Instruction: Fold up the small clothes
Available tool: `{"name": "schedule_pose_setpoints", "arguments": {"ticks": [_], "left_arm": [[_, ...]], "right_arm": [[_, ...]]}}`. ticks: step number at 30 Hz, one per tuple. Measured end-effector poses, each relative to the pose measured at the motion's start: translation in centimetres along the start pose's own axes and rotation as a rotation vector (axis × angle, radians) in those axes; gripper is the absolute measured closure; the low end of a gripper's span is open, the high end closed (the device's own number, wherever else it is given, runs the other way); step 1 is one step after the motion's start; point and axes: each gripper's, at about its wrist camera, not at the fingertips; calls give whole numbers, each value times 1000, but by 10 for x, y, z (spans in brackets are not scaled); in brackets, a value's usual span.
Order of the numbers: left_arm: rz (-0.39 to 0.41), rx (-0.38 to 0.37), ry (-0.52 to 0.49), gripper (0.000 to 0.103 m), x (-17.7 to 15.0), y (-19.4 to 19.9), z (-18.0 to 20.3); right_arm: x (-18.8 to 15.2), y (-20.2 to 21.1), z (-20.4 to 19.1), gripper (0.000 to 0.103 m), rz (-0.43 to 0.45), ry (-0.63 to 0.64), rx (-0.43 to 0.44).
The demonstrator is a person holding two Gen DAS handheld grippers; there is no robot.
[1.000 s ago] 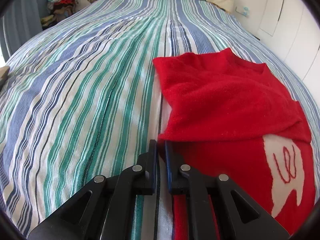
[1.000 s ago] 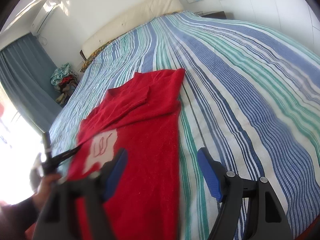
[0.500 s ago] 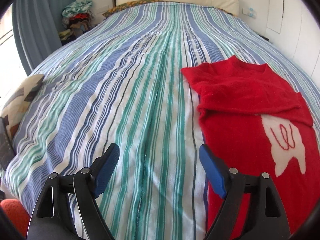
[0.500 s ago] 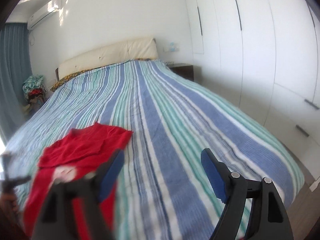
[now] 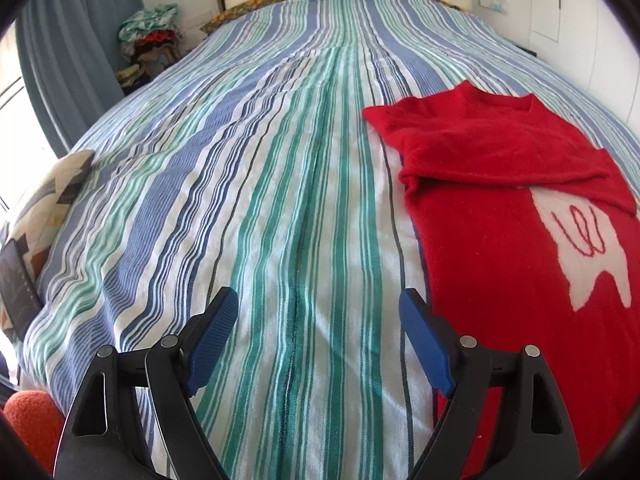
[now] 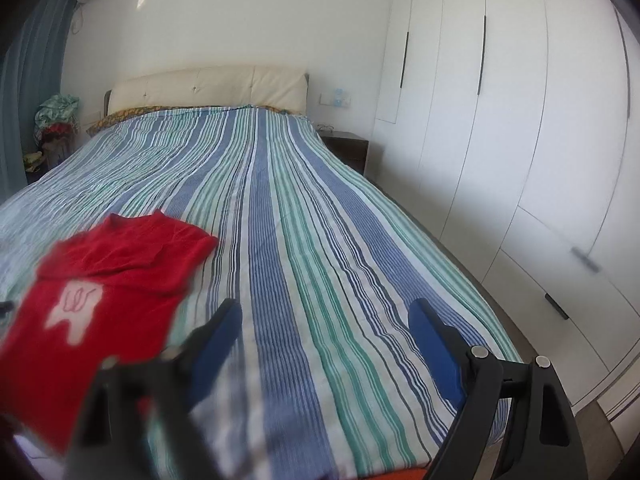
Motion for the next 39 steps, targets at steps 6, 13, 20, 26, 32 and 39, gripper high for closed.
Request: {"name": "schedule_pose_setpoints", "arguments": {"ticks": [6, 13, 20, 26, 32, 39], "left_arm": [[-18, 10, 7, 19, -2, -1, -2], [-28, 28, -21, 19, -4, -1, 2], [-38, 32, -24, 19, -3, -1, 1], [-92, -85, 15, 19, -6, 7, -9], [-186, -425, 124, 19, -32, 38, -13], [-350, -628, 56, 22, -70, 57, 30]], "right_arm": [[1, -11, 15, 18, -44, -80, -2], [-1, -9, 10, 18, -36, -51, -9], [-5, -12, -9, 18, -43, 43, -13], [-10, -17, -31, 18, -88, 156, 44], [-24, -15, -65, 18, -337, 215, 285], [-93, -40, -97, 21, -876, -107, 601]]}}
Point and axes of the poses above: each gripper's, at about its wrist camera, not at the fingertips, and y roughly against the way its jaws point, z to its right, x to its top, and after that the axes turned 8 degrees about -y, right-handed
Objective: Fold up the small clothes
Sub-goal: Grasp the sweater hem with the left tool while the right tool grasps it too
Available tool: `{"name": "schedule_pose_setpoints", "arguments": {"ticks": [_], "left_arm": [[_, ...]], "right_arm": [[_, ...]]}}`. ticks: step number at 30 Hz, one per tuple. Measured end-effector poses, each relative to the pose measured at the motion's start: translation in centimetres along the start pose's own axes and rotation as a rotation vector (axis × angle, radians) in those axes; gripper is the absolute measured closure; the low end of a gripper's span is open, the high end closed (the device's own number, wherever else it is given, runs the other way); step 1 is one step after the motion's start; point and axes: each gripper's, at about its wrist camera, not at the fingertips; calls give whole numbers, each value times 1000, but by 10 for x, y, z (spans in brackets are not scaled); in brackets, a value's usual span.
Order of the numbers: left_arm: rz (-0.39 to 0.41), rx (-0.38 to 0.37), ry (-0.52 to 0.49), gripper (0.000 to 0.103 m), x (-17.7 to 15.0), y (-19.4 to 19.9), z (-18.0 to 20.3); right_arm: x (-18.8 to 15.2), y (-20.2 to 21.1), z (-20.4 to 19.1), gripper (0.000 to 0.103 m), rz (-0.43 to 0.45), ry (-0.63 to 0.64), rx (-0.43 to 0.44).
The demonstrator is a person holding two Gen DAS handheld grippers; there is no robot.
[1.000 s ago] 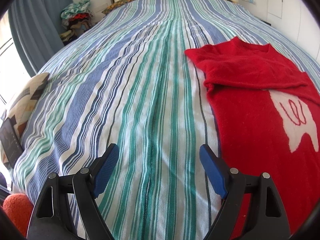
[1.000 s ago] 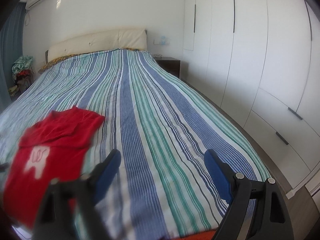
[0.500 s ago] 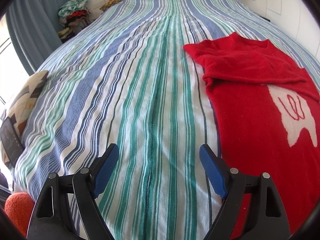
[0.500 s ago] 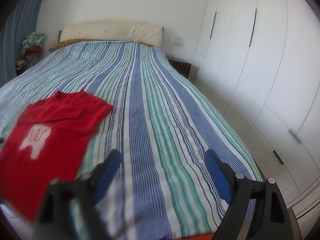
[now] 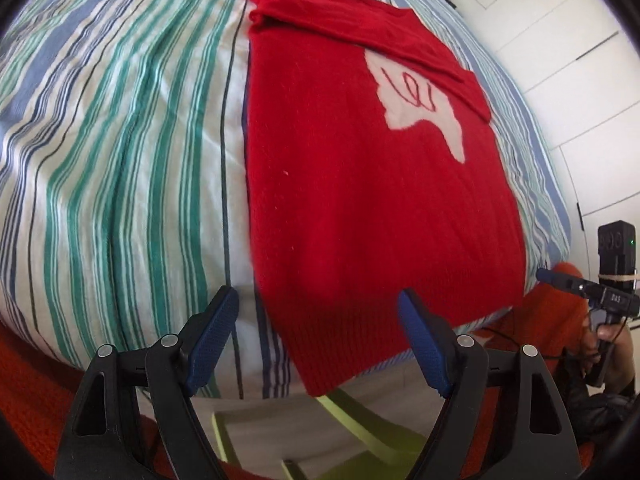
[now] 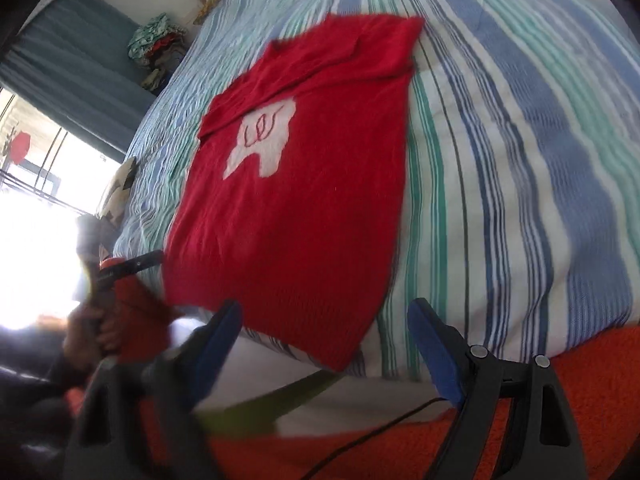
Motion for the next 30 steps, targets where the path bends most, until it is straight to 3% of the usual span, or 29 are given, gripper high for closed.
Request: {"name": "schedule_pose_setpoints", "arguments": {"ticks": [4, 7, 8, 10, 11, 12, 13, 14, 15, 19, 22, 27, 30], "left_arm": [[-56, -10, -5, 35, -3, -14, 4], [-98, -27, 2, 50, -3, -24, 5], [-112, -31, 7, 59, -3, -26, 5], [-139, -59, 22, 85, -6, -29, 5], [-151, -76, 31, 97, -7, -31, 4], [-149, -81, 34, 97, -7, -31, 5], [-143, -86, 33, 98, -8, -29, 7], [-137, -98, 35, 99, -8, -26, 8], [-125, -120, 44, 100, -6, -20, 6], [-29, -236, 111, 101, 5, 11, 0], [85, -267, 136, 101, 38, 36, -5], [264, -218, 115, 101, 130, 54, -21], [300, -185, 119, 101, 190, 44, -36]], "right_arm": [[-4, -38, 7, 28, -102, -59, -47], [-1, -58, 10, 31, -166, -76, -35], [-1, -65, 13, 33, -190, -94, -29], [1, -75, 20, 44, -224, -136, -11], [2, -74, 23, 56, -232, -151, 4], [3, -74, 24, 75, -235, -158, 24], [3, -73, 24, 86, -235, -161, 51], [3, -70, 22, 94, -233, -156, 69], [3, -67, 20, 95, -224, -144, 78], [6, -40, 2, 96, -139, -114, 170], [23, -16, -11, 96, -19, -119, 269], [91, 9, -26, 96, 251, -106, 299], [144, 7, -29, 97, 382, -106, 250]]}}
Point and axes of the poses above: each gripper's, at about its wrist camera, not at the fingertips, and y roughly against the way its jaws point, z to its right, x to its top, and after that the axes turned 8 degrees about -y, right-handed
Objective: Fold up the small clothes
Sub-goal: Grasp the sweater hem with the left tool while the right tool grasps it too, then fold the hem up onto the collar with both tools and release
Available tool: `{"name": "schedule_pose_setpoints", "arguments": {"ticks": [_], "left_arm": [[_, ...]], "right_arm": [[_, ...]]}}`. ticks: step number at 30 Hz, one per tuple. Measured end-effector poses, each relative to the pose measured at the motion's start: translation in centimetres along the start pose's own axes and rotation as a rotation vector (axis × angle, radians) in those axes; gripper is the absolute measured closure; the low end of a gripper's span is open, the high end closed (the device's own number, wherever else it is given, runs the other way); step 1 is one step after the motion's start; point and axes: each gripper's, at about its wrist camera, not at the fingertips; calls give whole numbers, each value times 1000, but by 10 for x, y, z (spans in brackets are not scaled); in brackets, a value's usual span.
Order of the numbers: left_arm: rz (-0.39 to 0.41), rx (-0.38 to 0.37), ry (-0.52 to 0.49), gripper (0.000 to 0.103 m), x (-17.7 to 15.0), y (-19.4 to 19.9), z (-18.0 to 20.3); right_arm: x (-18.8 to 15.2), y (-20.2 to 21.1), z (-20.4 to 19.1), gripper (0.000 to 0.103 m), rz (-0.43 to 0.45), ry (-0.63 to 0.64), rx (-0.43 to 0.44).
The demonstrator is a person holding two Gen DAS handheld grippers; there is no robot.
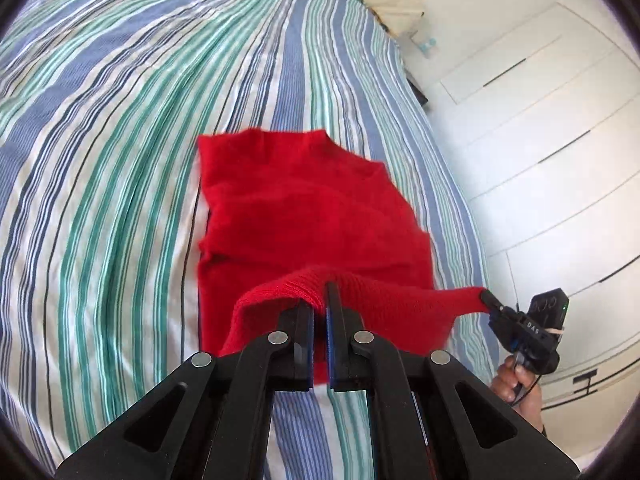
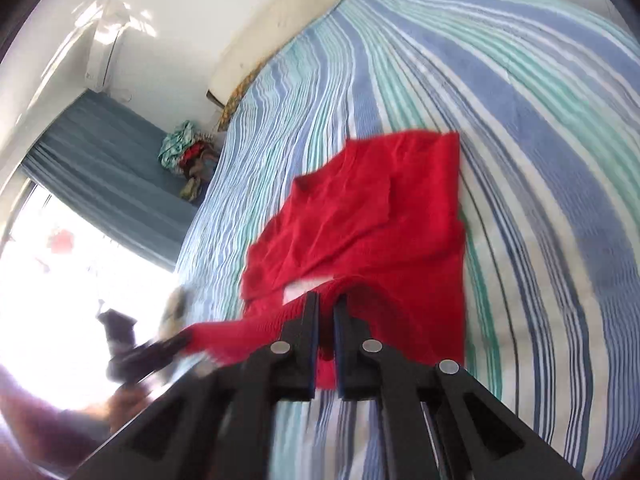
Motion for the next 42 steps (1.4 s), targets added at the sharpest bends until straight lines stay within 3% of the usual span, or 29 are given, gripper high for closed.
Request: {"name": "schedule_pose_setpoints", "arguments": {"ticks": [5, 13, 16, 17, 18, 20, 23, 25, 29, 32, 34, 36, 38, 39, 42], "left_arm": [[6, 98, -13, 101, 72, -55, -18], [-43, 222, -23, 98, 124, -133, -38], [-78, 266, 20, 79, 136, -147, -50], [-70, 290, 44, 54, 140, -145, -56], [-44, 314, 62, 37, 142, -138, -60], [29, 323, 75, 31, 143, -117, -64], [80, 330, 53, 31, 133, -88, -57], [82, 281, -44, 31, 112, -76, -36], [13, 210, -282, 12, 43, -86, 8], [-103, 284, -363, 11, 1, -122, 12], [-125, 350, -387, 17, -11, -129, 15], [-80, 359, -392, 17, -16, -113, 26], [-36, 294, -356, 13, -23, -92, 34], [-21, 286, -348, 12, -28, -84, 37], [-16, 333, -358, 11, -48, -75, 42]], "right_arm": [[72, -62, 1, 97, 78, 6, -63], [141, -133, 23, 97, 107, -42, -163], [152, -152, 35, 96, 103, -69, -178], [154, -156, 39, 90, 94, -78, -187], [157, -159, 41, 73, 92, -84, -205], [160, -152, 42, 55, 118, -79, -208], [160, -132, 24, 55, 153, 42, -217], [149, -122, 4, 55, 137, 173, -221], [91, -108, -26, 50, 37, 404, -130], [45, -122, -13, 44, -66, 489, -174], [29, -144, 16, 45, -164, 477, -306], [25, -132, 24, 47, -127, 448, -296], [22, -110, 9, 46, -66, 430, -305], [17, -99, -1, 46, -42, 443, -269], [-4, -91, -18, 40, -27, 502, -281]]}}
Point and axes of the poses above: each gripper's, at about its wrist camera, not at the fingertips, and y roughly against the way its jaws point, z to its right, x to its top, and after that the axes turned 8 degrees about -y, right-handed
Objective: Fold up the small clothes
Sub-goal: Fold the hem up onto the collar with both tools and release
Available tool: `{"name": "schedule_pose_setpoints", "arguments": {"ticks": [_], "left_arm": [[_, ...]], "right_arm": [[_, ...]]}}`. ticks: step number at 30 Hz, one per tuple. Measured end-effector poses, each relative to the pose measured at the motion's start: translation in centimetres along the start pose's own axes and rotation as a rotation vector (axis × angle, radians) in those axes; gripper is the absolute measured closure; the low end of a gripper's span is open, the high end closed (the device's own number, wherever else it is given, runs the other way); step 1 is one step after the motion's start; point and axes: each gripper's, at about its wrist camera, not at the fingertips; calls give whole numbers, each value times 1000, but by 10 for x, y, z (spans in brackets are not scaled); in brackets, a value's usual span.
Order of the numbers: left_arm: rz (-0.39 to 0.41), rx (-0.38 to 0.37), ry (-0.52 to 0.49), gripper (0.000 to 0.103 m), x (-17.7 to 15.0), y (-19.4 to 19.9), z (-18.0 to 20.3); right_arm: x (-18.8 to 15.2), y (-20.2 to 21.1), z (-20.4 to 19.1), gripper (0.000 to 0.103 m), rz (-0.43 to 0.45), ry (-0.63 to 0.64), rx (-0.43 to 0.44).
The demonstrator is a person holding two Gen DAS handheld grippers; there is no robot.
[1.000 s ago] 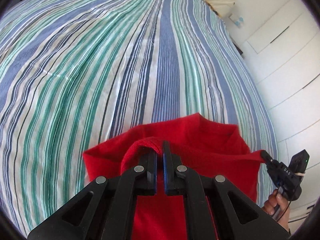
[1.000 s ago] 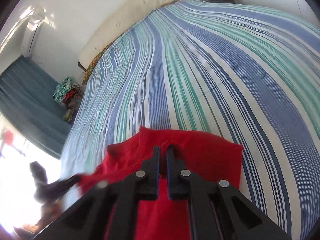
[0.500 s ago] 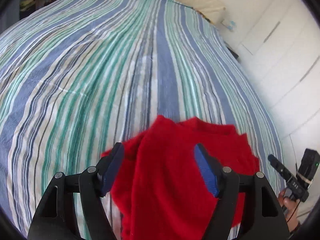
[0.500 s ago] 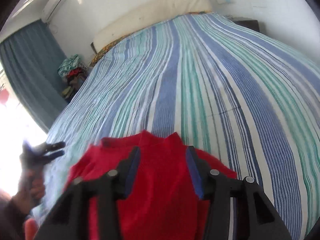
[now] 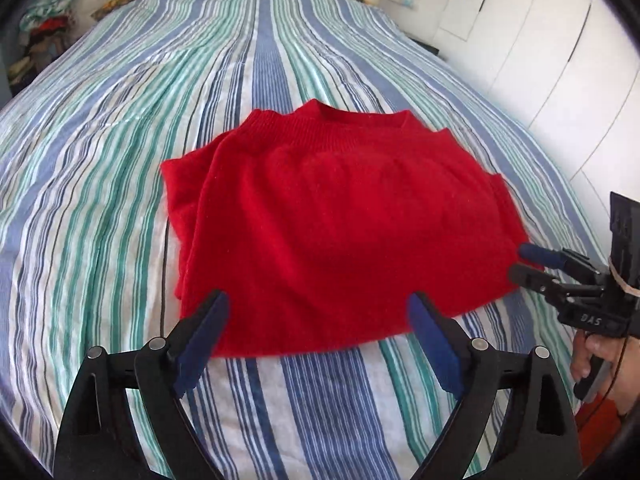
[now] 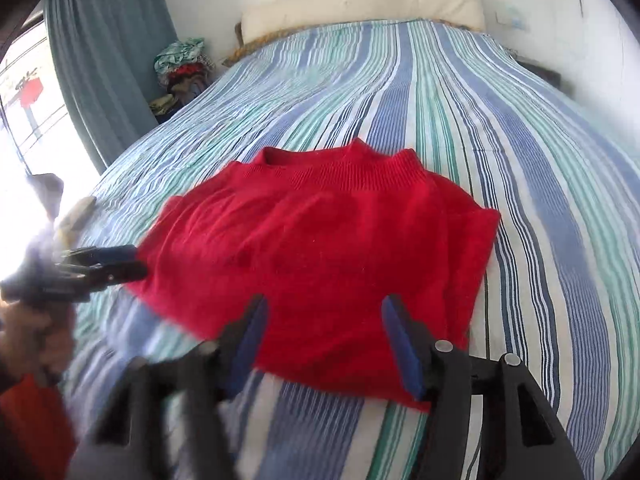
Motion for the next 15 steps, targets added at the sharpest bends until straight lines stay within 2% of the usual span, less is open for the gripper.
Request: {"name": "schedule_pose_setpoints", "arguments": {"ticks": [1, 3, 5, 7, 8, 9, 12, 15], "left_arm": [[-14, 24, 2, 11, -7, 2, 1], [-24, 65, 10, 11, -23, 11, -1], [12, 129, 10, 11, -35, 22, -4], [47, 207, 14, 8, -48, 31, -10], [57, 242, 22, 7, -53, 31, -14], [54, 268, 37, 7, -57, 27, -20], [-3, 301, 104, 7, -70, 10, -39], [-13, 292, 130, 7, -84, 0, -48]], "right_arm": [[-8, -10, 0, 40, -48, 1, -14], [-25, -41, 7, 40, -198, -23, -66], [-29, -26, 0, 40, -133, -44, -88], [-29, -3, -17, 40, -104, -27, -145], [-31, 9, -28, 38, -81, -7, -187], [-35, 19, -38, 29, -58, 9, -232], [-54, 36, -56, 23, -35, 12, -305], [-75, 22, -57, 23, -99, -17, -306]]}}
Point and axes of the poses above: each gripper's, at about its wrist camera, not at the fingertips, and y roughly against the way its jaws point, z to its right, x to its top, and after that the axes turned 8 degrees about -y, right-handed
